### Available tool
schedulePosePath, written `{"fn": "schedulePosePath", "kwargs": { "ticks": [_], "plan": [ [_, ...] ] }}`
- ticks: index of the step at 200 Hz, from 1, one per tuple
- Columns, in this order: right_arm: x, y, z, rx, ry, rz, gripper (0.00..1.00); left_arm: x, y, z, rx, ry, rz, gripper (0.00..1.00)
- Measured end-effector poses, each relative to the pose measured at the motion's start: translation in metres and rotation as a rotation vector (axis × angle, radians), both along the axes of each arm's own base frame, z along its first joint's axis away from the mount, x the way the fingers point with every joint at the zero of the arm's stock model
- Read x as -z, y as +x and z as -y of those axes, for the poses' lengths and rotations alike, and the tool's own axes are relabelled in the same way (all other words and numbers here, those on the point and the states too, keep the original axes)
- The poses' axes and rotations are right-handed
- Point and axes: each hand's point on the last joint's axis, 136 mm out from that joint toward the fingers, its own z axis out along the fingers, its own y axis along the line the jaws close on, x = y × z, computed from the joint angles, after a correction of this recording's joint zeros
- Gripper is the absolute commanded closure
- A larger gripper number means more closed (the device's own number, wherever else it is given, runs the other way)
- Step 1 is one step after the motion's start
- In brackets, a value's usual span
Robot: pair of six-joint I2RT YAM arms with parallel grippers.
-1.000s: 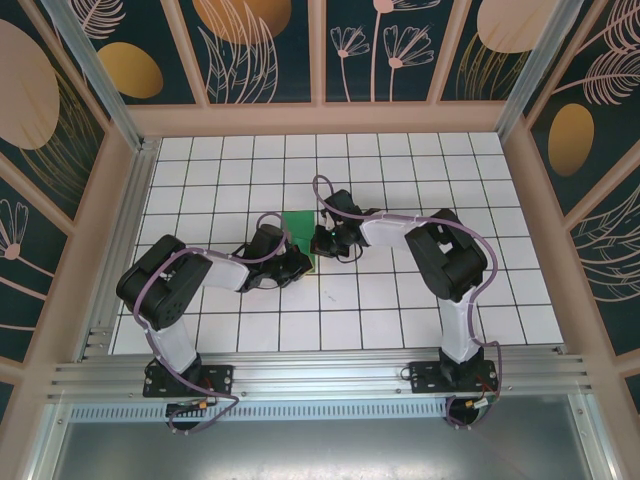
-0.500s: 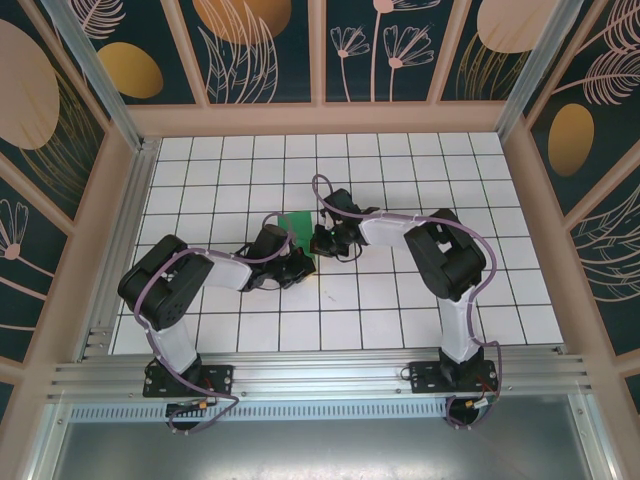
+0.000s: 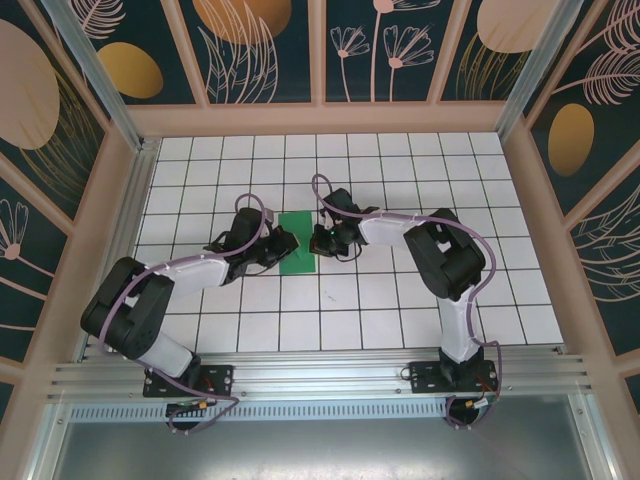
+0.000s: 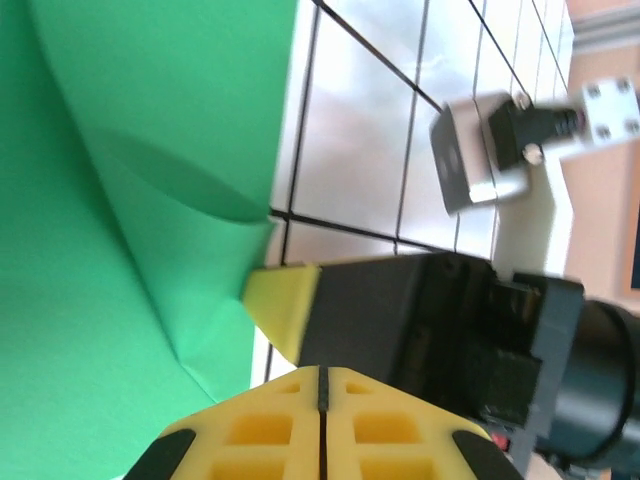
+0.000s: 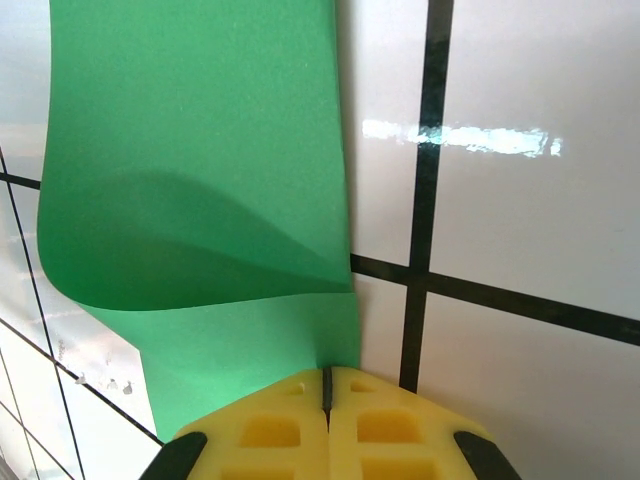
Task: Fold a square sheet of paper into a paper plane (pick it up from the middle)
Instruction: Fold the triangle a second time at the center of the table.
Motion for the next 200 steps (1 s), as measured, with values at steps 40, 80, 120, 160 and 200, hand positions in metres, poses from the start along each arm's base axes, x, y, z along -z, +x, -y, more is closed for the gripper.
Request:
{"fn": "schedulePosePath", "kwargs": {
  "ticks": [40, 80, 120, 160, 200],
  "plan": [
    [0.0, 0.0, 0.0, -0.001, 0.0, 0.0, 0.99, 0.023, 0.009, -0.002, -0.019, 0.031, -0.042, 0.92],
    [0.0, 0.0, 0.0, -0.004, 0.002, 0.0, 0.99, 0.052, 0.012, 0.003, -0.017, 0.043, -0.094, 0.91],
    [0.0, 0.0, 0.0, -0.006, 0.006, -0.003, 0.99, 0.057, 0.012, 0.007, -0.001, 0.025, -0.102, 0.9],
    [0.0, 0.0, 0.0, -0.008, 0.007, -0.003, 0.99, 0.06, 0.014, 0.006, -0.013, 0.028, -0.107, 0.93],
    [-0.001, 0.0, -0.001, -0.025, 0.017, 0.004, 0.96, 0.065, 0.015, 0.002, -0.049, 0.044, -0.12, 0.96]
  ]
}}
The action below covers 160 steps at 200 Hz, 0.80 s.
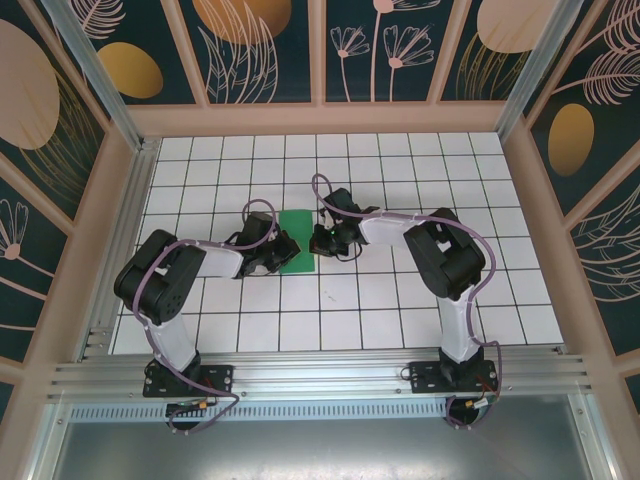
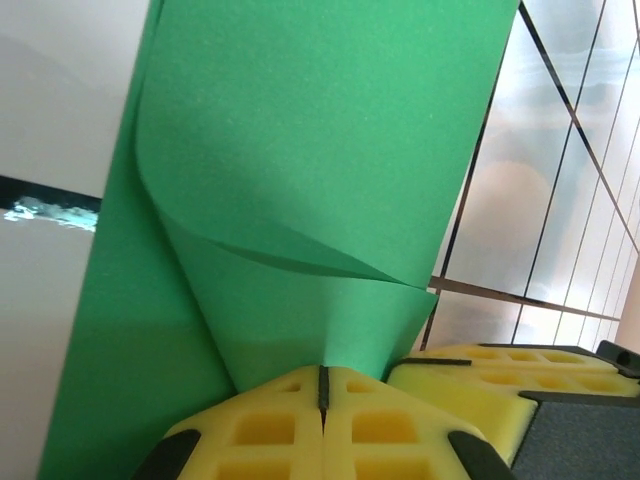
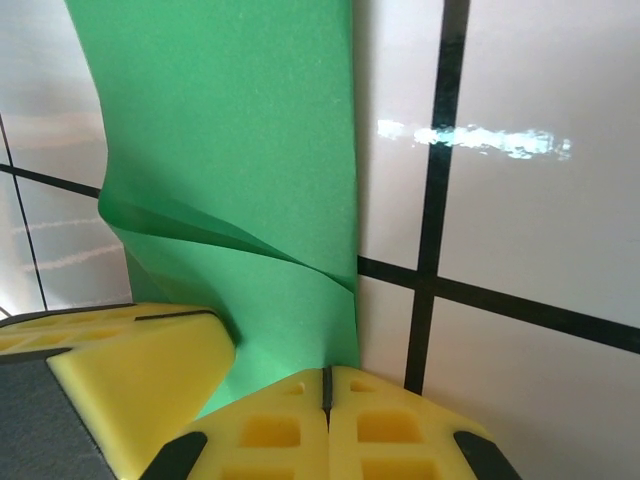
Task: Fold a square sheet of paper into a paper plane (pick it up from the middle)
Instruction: Fold the triangle a second time at the center of the table.
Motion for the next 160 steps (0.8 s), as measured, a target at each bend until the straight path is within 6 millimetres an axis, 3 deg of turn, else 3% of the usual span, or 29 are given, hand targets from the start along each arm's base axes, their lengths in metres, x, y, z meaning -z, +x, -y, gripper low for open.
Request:
{"fn": "schedulePosePath", "kwargs": {
  "ticks": [34, 73, 90, 113, 160],
  "plan": [
    [-0.009, 0.002, -0.003, -0.012, 0.039, 0.009, 0.91, 0.0, 0.0, -0.001, -0.014, -0.004, -0.005, 0.96],
    [-0.052, 0.003, -0.004, -0.019, 0.104, 0.1, 0.9, 0.0, 0.001, -0.001, -0.024, -0.007, -0.005, 0.97],
    [-0.062, 0.001, -0.004, -0.02, 0.115, 0.121, 0.91, 0.001, 0.001, -0.002, -0.028, -0.009, -0.004, 0.97],
    [-0.056, -0.008, -0.007, -0.037, 0.106, 0.107, 0.93, 0.001, 0.001, -0.002, -0.035, -0.014, -0.006, 0.97],
    [-0.022, -0.028, -0.012, -0.073, 0.055, 0.038, 0.94, 0.0, 0.002, -0.002, -0.044, -0.02, -0.005, 0.97]
  ]
}}
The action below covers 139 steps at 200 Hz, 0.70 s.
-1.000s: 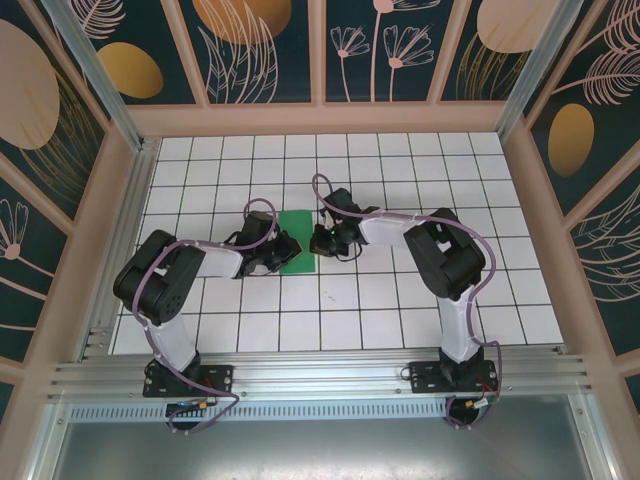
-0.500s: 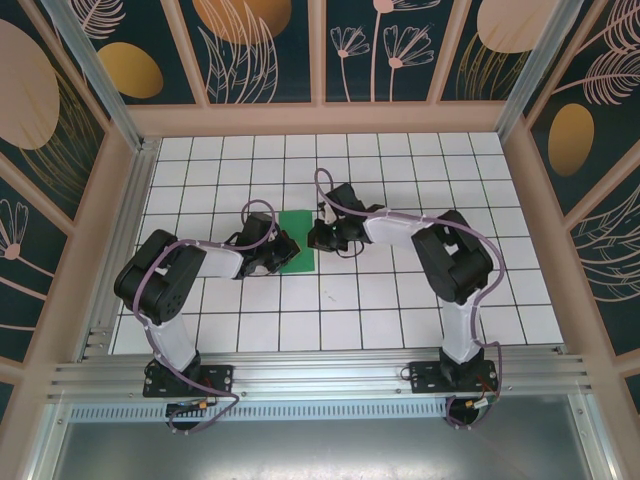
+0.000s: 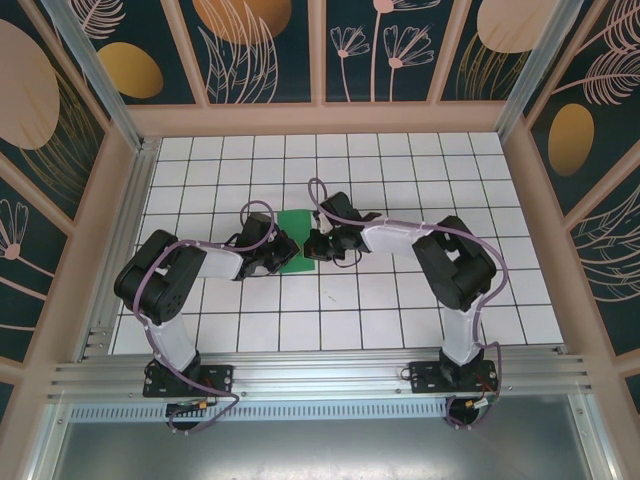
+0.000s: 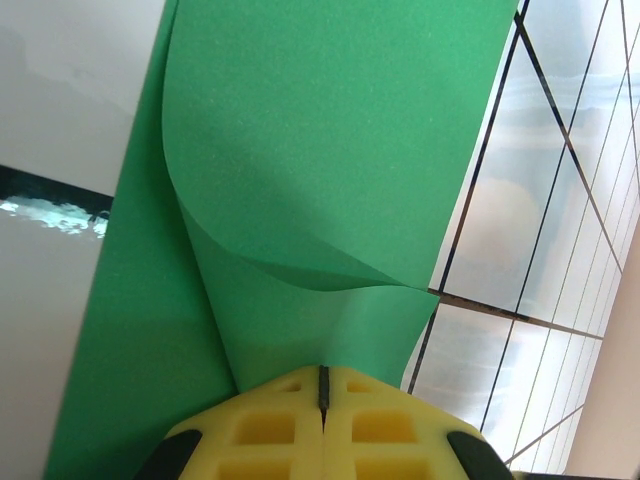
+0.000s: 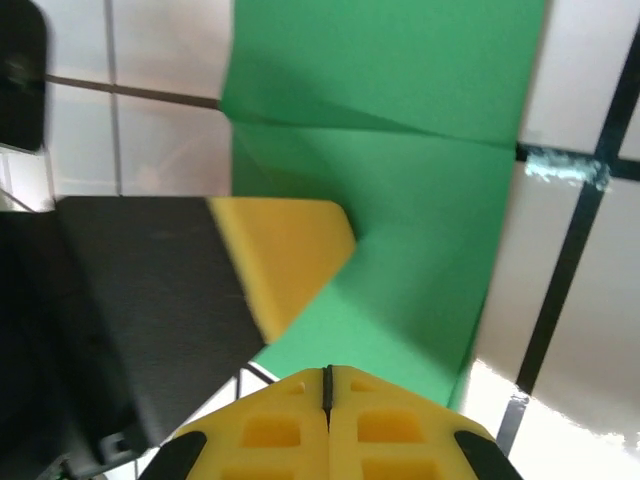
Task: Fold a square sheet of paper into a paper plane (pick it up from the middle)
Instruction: Fold the triangle a second time at the center of the table.
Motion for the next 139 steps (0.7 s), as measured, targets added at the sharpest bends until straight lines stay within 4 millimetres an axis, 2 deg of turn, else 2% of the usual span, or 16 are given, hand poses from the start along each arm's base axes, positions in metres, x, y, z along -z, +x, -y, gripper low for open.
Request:
{"fn": "schedulePosePath", "kwargs": {
  "ticks": [32, 139],
  "plan": [
    [0.023, -0.006, 0.005, -0.015, -0.035, -0.038, 0.95, 0.0, 0.0, 0.0, 0.0, 0.0, 0.0, 0.97],
    [0.026, -0.007, 0.006, -0.029, -0.042, -0.03, 0.96, 0.0, 0.004, -0.009, -0.061, 0.027, 0.0, 0.91]
  ]
}}
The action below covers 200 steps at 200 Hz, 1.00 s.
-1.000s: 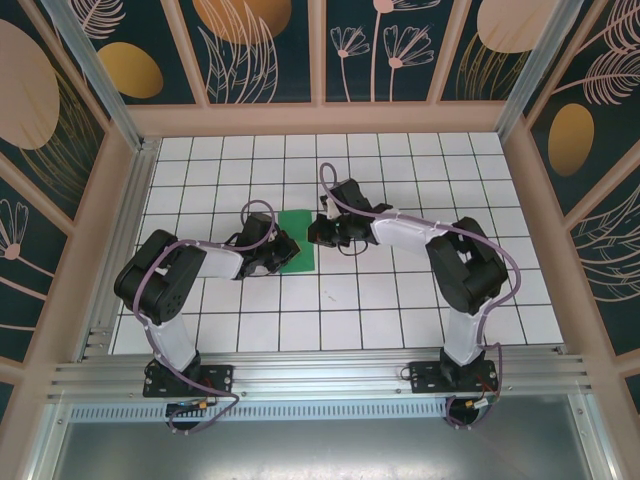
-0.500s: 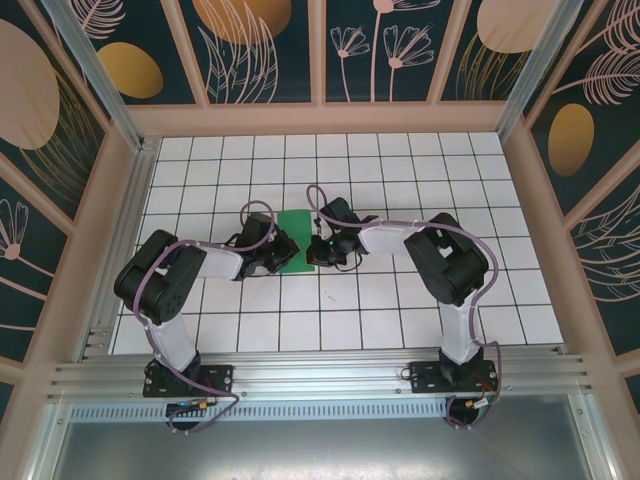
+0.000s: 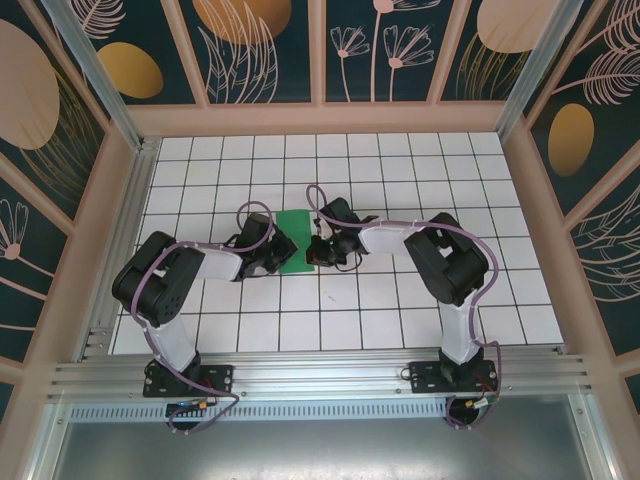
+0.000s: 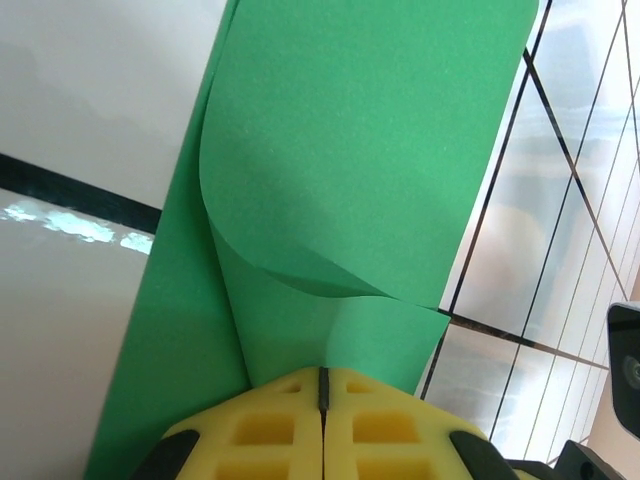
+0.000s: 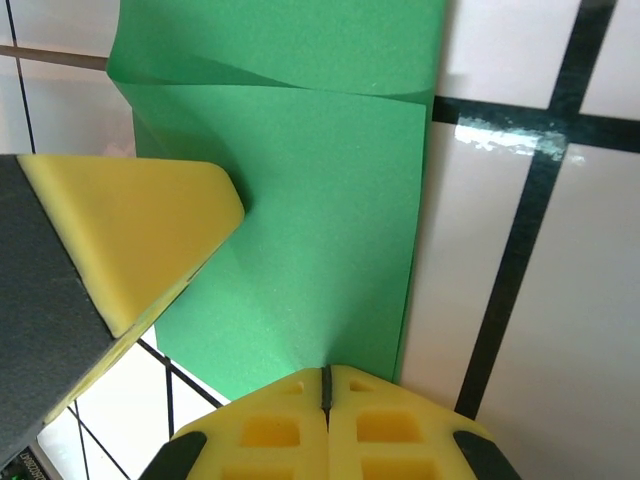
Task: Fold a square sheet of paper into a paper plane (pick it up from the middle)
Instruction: Fold the triangle a second time at the center of the table.
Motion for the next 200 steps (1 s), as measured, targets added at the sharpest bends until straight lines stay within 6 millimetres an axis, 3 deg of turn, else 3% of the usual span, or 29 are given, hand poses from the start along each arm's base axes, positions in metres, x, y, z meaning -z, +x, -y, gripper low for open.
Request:
{"fn": "schedulePosePath", "kwargs": {
  "ticks": [46, 104, 154, 178, 200],
  "plan": [
    [0.001, 0.0, 0.0, -0.016, -0.008, 0.022, 0.96, 0.0, 0.023, -0.021, -0.075, 0.047, -0.003, 0.84],
    [0.002, -0.001, 0.0, -0.022, -0.015, 0.044, 0.96, -0.001, 0.045, -0.029, -0.087, 0.075, -0.004, 0.83],
    [0.001, 0.0, 0.0, -0.021, -0.018, 0.051, 0.96, -0.005, 0.068, -0.071, -0.145, 0.18, 0.026, 0.8],
    [0.0, -0.001, 0.0, -0.021, -0.017, 0.052, 0.96, -0.02, 0.072, -0.075, -0.11, 0.192, 0.068, 0.79],
    [-0.001, 0.0, -0.001, -0.019, -0.009, 0.052, 0.96, -0.051, 0.064, -0.061, -0.041, 0.135, 0.147, 0.79]
  ]
}}
